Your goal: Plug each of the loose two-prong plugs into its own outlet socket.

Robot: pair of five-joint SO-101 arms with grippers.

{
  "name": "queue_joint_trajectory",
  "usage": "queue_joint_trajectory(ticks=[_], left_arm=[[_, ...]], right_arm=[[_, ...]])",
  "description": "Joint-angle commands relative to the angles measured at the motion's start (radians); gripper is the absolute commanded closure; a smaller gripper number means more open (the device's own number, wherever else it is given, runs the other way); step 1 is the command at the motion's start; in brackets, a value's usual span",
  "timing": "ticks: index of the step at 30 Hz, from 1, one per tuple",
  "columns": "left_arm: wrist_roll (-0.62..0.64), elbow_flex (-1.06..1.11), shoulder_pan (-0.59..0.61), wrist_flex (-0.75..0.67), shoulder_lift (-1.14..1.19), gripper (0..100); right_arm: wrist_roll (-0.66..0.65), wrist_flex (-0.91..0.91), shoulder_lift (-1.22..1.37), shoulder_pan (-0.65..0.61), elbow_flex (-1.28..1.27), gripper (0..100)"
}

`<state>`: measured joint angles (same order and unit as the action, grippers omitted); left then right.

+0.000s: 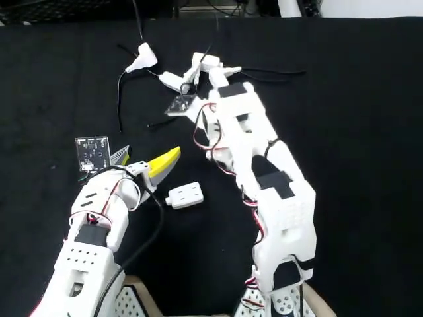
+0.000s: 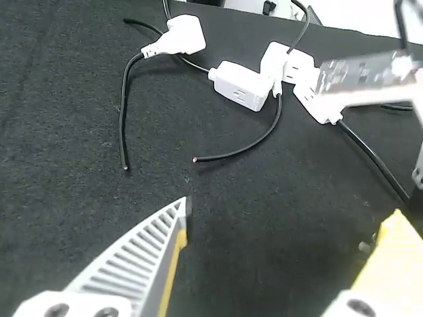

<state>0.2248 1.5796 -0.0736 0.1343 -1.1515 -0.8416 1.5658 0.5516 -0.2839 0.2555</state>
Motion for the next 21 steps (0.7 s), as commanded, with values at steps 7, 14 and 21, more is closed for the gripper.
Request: queue_joint_trajectory(ticks=[7, 14, 21], left_arm=[[0.006, -0.007, 0.002, -0.018, -0.017, 57], [0.006, -0.007, 0.002, -0.018, -0.017, 57], [0.003, -0.008, 0.002, -0.018, -0.017, 57]], right_arm=[[0.121, 0.201, -0.031, -0.087, 0.282, 98.6], [0.11, 0.195, -0.041, -0.21, 0.225, 98.6], [0.146, 0.198, -0.045, -0.262, 0.277, 98.6]])
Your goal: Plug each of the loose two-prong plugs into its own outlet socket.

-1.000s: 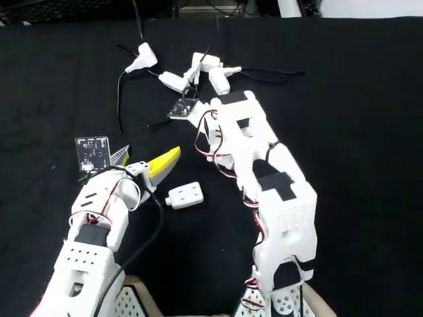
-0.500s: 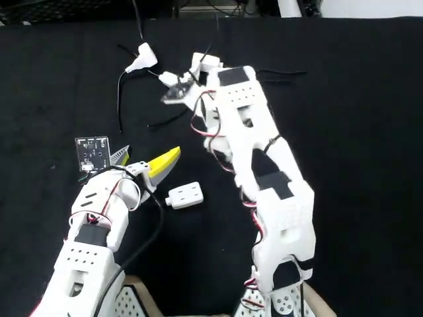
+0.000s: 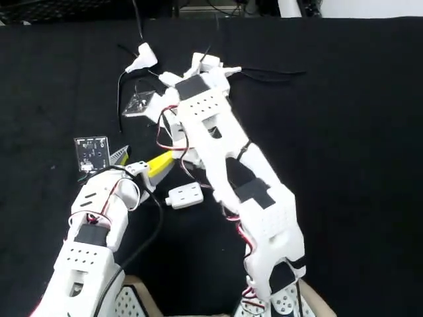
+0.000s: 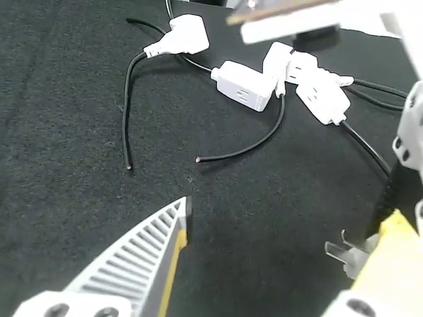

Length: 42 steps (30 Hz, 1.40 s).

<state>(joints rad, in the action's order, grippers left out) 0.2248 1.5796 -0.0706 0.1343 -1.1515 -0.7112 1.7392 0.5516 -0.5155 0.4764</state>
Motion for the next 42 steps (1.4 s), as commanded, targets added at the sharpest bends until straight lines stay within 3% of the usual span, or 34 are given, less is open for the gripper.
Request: queue_joint_trajectory(ticks=[1, 10, 17, 29, 37, 42], left_arm=[[0.003, -0.008, -0.001, -0.018, -0.017, 57], [0.006, -0.013, -0.002, -0.02, -0.017, 57], [0.005, -0.013, -0.002, -0.02, -0.017, 57], [0.002, -0.007, 0.005, -0.02, -0.018, 57], [0.0, -0.007, -0.002, -0.02, -0.018, 57], [0.0, -0.008, -0.004, -0.02, -0.018, 57]], right_arm=[[0.015, 0.026, -0.054, -0.035, 0.067, 98.6], [0.005, 0.028, -0.231, -0.048, 0.093, 98.6], [-0.029, 0.028, -0.371, -0.064, -0.07, 98.6], [-0.029, -0.129, -0.243, -0.009, -0.384, 98.6], [0.072, -0.152, -0.22, -0.044, -0.294, 98.6], [0.08, 0.014, -0.214, -0.064, -0.077, 98.6]])
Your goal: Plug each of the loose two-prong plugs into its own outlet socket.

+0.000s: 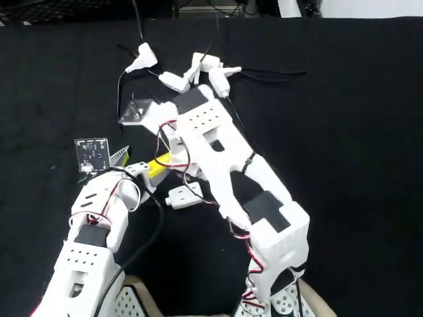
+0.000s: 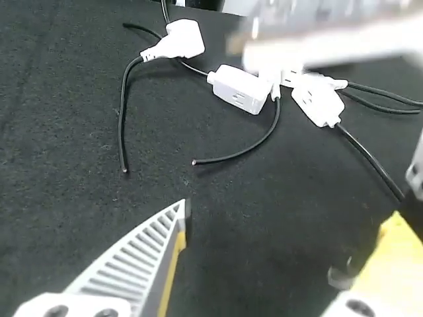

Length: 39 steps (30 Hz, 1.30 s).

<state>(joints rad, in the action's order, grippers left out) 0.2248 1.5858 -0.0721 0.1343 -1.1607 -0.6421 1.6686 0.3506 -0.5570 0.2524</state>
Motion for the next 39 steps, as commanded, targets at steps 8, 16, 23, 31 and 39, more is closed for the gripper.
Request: queue_joint_trajectory(ticks=[8, 16, 23, 31, 39], left_arm=[[0.002, -0.016, -0.001, -0.02, -0.009, 57], [0.002, -0.019, 0.001, -0.021, -0.009, 57], [0.003, -0.013, 0.001, -0.058, 0.003, 57], [-0.006, -0.001, -0.048, -0.064, 0.003, 57], [-0.04, -0.001, -0.054, -0.063, 0.003, 57]], right_arm=[[0.052, 0.098, -0.116, -0.074, 0.128, 98.6], [0.025, 0.1, -0.251, -0.092, 0.036, 98.6], [0.015, 0.1, -0.367, -0.083, -0.001, 98.6], [0.015, 0.098, -0.39, -0.08, 0.004, 98.6], [0.023, 0.098, -0.384, -0.052, 0.124, 98.6]])
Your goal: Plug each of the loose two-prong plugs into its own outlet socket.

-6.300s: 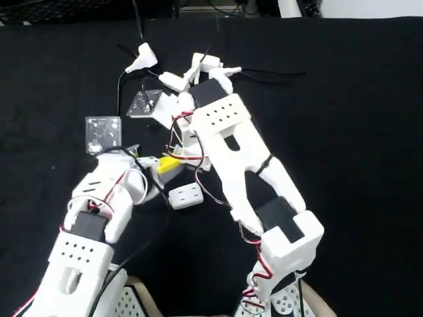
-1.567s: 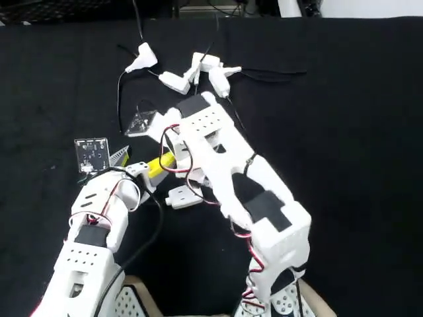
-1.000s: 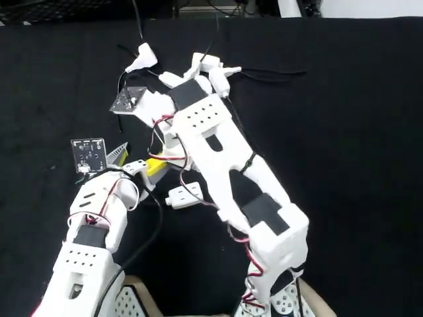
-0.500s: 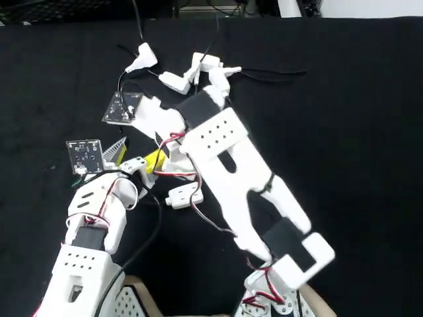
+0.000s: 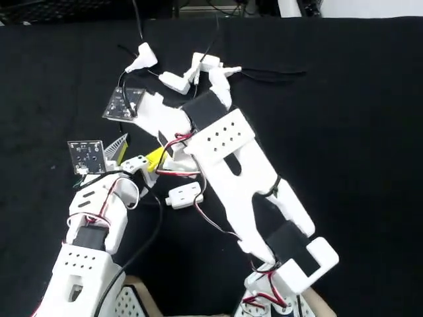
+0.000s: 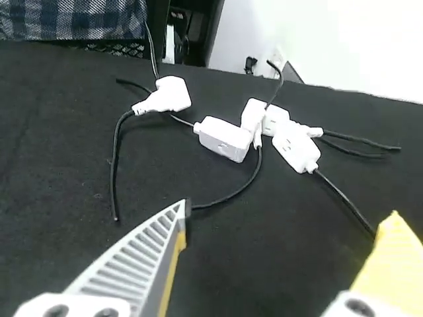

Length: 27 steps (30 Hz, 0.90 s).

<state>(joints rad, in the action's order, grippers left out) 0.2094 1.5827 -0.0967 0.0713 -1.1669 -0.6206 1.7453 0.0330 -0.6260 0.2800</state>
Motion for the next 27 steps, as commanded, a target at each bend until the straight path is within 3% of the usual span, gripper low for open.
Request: queue_joint_trajectory(ticks=[1, 15, 20, 27], left_arm=[[-0.025, 0.002, -0.03, 0.0, 0.009, 57], [-0.025, 0.002, -0.03, -0.002, 0.009, 57], [-0.025, 0.002, -0.027, -0.005, 0.009, 57], [-0.018, 0.002, 0.002, -0.005, 0.008, 57]], right_arm=[[0.002, 0.021, -0.067, 0.017, 0.104, 98.6], [0.025, 0.02, -0.041, 0.048, 0.093, 98.6], [0.173, 0.02, 0.038, 0.123, 0.093, 98.6], [0.465, 0.02, 0.05, 0.109, 0.09, 98.6]])
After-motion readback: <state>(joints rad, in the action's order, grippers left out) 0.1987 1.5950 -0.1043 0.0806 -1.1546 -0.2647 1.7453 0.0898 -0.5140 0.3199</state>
